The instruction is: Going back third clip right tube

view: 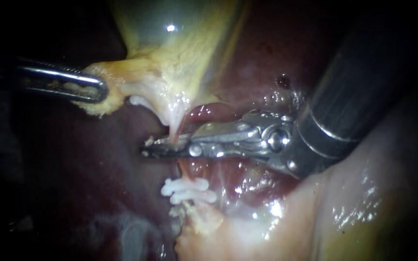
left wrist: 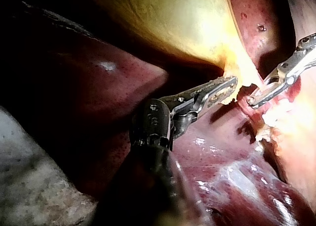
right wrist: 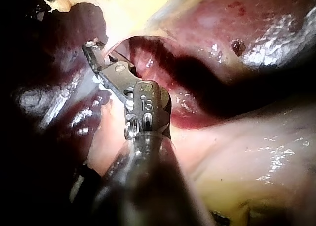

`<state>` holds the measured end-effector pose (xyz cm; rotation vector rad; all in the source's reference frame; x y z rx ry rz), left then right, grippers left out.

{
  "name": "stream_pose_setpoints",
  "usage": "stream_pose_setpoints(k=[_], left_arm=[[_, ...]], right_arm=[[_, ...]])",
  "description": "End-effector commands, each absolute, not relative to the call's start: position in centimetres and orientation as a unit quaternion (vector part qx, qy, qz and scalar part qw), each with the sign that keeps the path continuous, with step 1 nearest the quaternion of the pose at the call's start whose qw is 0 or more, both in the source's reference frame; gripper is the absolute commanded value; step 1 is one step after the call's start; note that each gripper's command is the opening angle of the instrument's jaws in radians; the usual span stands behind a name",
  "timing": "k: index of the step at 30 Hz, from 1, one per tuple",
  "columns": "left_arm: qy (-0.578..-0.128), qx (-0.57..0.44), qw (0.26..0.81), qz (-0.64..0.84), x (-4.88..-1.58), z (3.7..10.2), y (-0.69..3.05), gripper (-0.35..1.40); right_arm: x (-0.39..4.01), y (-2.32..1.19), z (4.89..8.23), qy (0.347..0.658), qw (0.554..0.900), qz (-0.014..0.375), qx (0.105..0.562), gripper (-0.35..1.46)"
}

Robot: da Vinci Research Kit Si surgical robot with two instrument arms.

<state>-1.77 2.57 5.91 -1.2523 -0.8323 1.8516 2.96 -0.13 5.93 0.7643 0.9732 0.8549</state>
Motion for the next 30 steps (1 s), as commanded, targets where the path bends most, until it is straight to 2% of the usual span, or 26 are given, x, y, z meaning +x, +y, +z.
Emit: stream_pose_setpoints(k=[1, 16, 17, 20, 22, 28, 30], left_arm=[[-0.324, -0.488, 0.369, 0.721, -1.77, 5.91, 2.56, -0.35], [-0.324, -0.488, 0.369, 0.721, -1.77, 5.91, 2.56, -0.35], [-0.324, -0.488, 0.369, 0.721, -1.77, 5.91, 2.56, -0.35], [-0.324, -0.488, 0.369, 0.721, -1.77, 5.91, 2.56, -0.35], [-0.324, -0.488, 0.369, 0.721, -1.77, 5.91, 2.57, -0.35], [-0.324, -0.488, 0.369, 0.722, -1.77, 5.92, 2.56, -0.35], [-0.324, -0.488, 0.369, 0.722, -1.77, 5.92, 2.56, -0.35]], right_arm=[[2.96, -0.13, 5.93, 0.442, 0.730, 0.388, 0.347, -0.35], [2.93, -0.11, 5.98, 0.442, 0.730, 0.387, 0.349, -0.35], [2.93, -0.11, 6.01, 0.442, 0.729, 0.382, 0.357, -0.31], [2.93, -0.12, 6.09, 0.443, 0.729, 0.379, 0.359, 0.24], [2.94, -0.13, 6.17, 0.443, 0.730, 0.379, 0.357, 0.42], [2.99, -0.17, 6.35, 0.465, 0.716, 0.381, 0.354, 0.49], [3.00, -0.17, 6.39, 0.471, 0.722, 0.370, 0.347, 0.50]])
